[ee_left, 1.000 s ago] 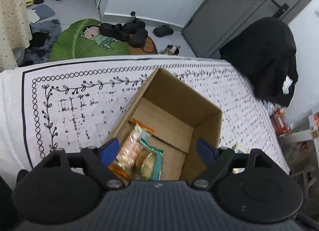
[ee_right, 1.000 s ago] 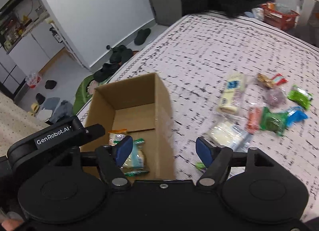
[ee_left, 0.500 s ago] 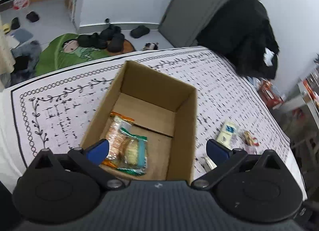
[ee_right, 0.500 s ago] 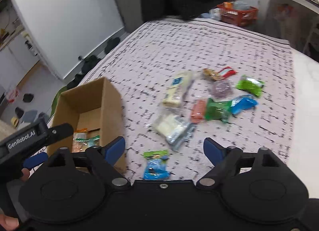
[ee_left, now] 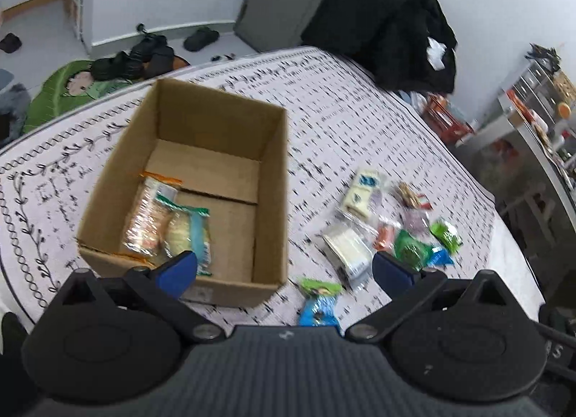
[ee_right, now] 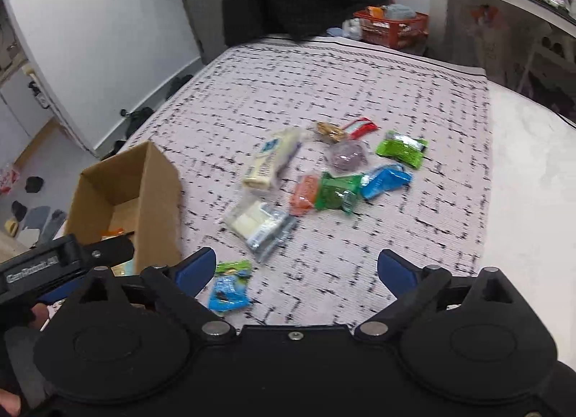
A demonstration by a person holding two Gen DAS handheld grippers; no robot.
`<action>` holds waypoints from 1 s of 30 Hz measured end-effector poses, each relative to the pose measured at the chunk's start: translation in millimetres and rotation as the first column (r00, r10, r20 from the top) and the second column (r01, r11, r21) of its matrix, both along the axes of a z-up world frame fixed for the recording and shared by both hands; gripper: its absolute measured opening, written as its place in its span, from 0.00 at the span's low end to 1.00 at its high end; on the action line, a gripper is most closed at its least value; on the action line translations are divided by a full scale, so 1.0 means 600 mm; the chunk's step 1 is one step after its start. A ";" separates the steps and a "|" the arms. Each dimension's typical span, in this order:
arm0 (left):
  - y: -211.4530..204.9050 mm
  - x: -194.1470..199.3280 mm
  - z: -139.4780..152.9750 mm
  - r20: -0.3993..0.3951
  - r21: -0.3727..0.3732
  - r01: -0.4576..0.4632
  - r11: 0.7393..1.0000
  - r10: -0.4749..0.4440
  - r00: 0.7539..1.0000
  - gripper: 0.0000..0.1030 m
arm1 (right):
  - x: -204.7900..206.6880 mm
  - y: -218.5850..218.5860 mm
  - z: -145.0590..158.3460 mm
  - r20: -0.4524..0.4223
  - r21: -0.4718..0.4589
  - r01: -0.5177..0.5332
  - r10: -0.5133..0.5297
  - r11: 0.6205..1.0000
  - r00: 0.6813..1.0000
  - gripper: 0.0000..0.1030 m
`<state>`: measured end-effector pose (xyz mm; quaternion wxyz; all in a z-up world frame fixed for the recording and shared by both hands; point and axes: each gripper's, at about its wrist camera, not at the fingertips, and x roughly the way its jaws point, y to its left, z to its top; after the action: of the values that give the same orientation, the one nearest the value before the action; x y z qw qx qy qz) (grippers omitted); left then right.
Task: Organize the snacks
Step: 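Move both tools back toward the remaining snacks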
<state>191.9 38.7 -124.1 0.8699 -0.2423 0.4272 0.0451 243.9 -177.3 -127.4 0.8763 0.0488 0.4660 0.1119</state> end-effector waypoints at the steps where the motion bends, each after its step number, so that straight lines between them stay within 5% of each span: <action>1: 0.000 -0.001 -0.001 0.000 -0.017 0.003 1.000 -0.003 1.000 1.00 | -0.001 -0.005 0.000 0.002 0.005 0.006 -0.006 1.000 1.000 0.94; 14: -0.056 -0.004 -0.004 -0.018 0.060 0.107 0.992 -0.106 0.994 1.00 | 0.007 -0.061 -0.016 -0.016 0.026 0.035 -0.035 0.999 0.999 0.94; 30: -0.121 0.000 -0.031 0.007 0.104 0.191 0.976 -0.193 0.981 0.97 | 0.038 -0.115 -0.066 -0.096 0.236 0.091 -0.070 0.968 0.993 0.92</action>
<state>191.6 -33.7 -142.7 0.8851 -0.1553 0.4382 -0.0193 267.0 -246.4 -166.8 0.8467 0.1780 0.4844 0.1294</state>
